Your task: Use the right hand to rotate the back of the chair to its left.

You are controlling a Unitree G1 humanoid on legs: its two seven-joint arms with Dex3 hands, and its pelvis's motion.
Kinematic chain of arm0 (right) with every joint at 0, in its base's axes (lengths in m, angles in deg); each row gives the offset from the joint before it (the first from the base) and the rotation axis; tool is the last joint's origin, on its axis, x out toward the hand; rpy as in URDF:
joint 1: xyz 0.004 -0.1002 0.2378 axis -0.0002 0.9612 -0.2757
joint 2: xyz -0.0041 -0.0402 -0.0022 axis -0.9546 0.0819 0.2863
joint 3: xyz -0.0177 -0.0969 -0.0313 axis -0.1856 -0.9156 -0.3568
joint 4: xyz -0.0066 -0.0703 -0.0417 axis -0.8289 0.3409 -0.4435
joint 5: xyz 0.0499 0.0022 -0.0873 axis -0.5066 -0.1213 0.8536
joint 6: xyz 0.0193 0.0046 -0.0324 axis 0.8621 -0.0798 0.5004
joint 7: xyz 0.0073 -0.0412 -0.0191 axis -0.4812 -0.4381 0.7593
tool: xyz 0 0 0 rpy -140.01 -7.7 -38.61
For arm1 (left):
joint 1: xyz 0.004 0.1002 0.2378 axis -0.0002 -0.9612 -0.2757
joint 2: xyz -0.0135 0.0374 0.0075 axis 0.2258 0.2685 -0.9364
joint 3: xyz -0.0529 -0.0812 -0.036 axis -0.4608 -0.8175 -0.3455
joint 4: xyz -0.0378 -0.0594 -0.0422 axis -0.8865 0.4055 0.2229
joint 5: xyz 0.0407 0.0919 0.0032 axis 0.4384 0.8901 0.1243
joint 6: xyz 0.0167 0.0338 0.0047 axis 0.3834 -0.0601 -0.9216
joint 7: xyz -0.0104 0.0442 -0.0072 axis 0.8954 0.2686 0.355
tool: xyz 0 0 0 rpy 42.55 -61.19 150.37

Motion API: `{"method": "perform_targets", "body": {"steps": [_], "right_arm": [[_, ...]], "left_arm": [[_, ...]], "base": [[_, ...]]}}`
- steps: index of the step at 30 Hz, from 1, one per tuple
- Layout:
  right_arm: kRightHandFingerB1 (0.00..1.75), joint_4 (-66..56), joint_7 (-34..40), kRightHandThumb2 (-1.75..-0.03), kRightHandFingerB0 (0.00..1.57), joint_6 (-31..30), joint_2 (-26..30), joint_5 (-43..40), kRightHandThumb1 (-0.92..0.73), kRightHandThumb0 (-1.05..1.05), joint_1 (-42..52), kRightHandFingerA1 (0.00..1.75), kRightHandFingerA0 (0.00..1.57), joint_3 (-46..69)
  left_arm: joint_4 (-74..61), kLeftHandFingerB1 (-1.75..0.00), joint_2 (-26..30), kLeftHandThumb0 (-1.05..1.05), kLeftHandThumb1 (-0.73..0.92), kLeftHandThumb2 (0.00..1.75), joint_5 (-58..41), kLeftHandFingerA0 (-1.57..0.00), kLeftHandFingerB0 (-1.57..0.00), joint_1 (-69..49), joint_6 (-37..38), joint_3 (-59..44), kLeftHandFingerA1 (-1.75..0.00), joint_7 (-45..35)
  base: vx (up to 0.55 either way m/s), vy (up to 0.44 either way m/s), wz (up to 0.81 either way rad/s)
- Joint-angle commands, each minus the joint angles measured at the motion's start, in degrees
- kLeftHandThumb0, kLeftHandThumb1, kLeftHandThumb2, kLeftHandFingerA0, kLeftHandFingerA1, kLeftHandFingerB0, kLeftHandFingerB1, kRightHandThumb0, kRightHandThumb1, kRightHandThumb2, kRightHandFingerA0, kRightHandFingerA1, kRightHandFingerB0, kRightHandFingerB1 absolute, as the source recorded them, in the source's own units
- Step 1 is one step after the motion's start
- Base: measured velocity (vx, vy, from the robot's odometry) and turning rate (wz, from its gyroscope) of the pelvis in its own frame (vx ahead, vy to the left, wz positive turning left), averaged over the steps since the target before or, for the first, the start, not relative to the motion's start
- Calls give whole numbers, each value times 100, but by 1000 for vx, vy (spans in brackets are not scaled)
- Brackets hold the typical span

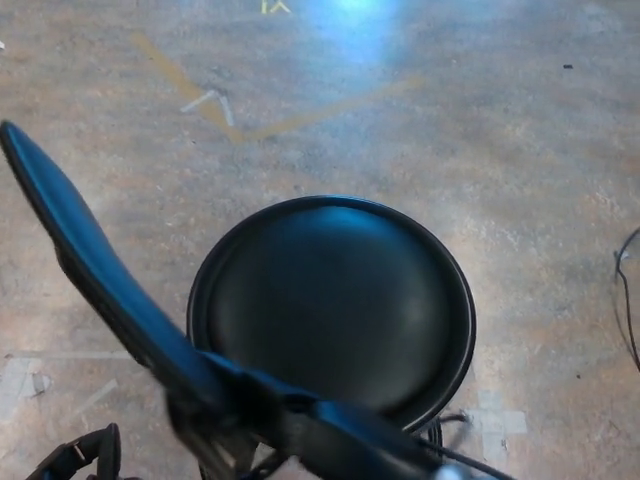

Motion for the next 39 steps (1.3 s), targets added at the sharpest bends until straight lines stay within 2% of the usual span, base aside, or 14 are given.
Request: {"method": "perform_targets", "body": {"steps": [1,5,6,8,14,16,17,18,19,20,25,34,35,39], "right_arm": [[0,614,-297,-61,0,62,-830,258,-65,-105,-676,0,0,-831],[0,759,-235,-61,0,77,-905,237,-65,-105,-797,0,0,-895],[0,1004,-229,-99,0,64,-1054,171,-57,-101,-945,14,0,-895],[0,1543,-113,-100,0,225,-1209,44,-60,-105,-1218,17,0,-754],[2,1438,249,-101,0,464,-712,-94,-60,-105,-1000,20,0,-172],[0,1297,250,-93,0,456,-592,-136,-53,-101,-881,17,0,-13],[0,1209,289,-63,0,455,-522,-126,-67,-98,-801,0,0,61],[0,987,366,-92,0,500,-320,-174,-55,-101,-573,16,0,301],[0,843,385,-92,0,552,-174,-257,-55,-101,-410,16,0,497],[0,623,494,-90,0,667,42,-323,-54,-98,-106,15,0,782],[0,-8,1326,-98,0,1699,893,-416,-63,-101,1476,14,0,2242],[11,1094,2849,-94,0,2712,894,-164,-57,-82,2658,29,1,3973],[21,1515,3032,-92,2,2751,841,-189,-54,-72,2645,29,2,4092],[22,2188,3496,-92,4,2572,717,49,-55,-72,2586,27,2,4246]], "left_arm": [[29,-139,39,-105,49,75,-76,-57,-58,-12,88,11,-151,-62],[32,-139,44,-105,49,75,-78,-57,-58,-10,96,15,-151,-67],[27,-146,23,-105,54,80,-90,-55,-47,-11,113,11,-151,-84],[23,-135,-21,-105,47,73,-107,-58,-61,-6,135,5,-148,-118],[37,-141,1,-105,45,72,-126,-56,-56,45,44,-29,-148,-57],[38,-140,0,-105,44,73,-130,-56,-57,62,42,-45,-147,-47],[39,-145,2,-105,28,100,-132,-57,-56,68,37,-51,-148,-38],[40,-146,6,-105,28,101,-128,-59,-57,90,25,-56,-150,-2],[42,-146,6,-105,28,101,-121,-59,-57,110,19,-55,-150,27],[41,-141,10,-105,43,73,-141,-59,-59,118,11,-74,-149,0],[37,-138,19,-105,44,73,-167,-62,-67,147,9,-115,-148,-44],[55,-144,-31,-105,28,101,-141,-60,-61,8,9,-139,-148,-23],[57,-136,-49,-105,45,73,-115,-60,-62,-11,24,-119,-145,-22],[61,-134,-83,-105,44,72,-138,-62,-63,-54,27,-143,-142,-59]], "base": [[0,0,0],[0,0,-6],[0,0,0],[0,0,-5],[0,0,2],[0,0,10],[0,0,8],[0,0,8],[0,0,7],[0,0,6],[0,0,1],[0,0,0],[0,0,0],[0,0,0]]}}
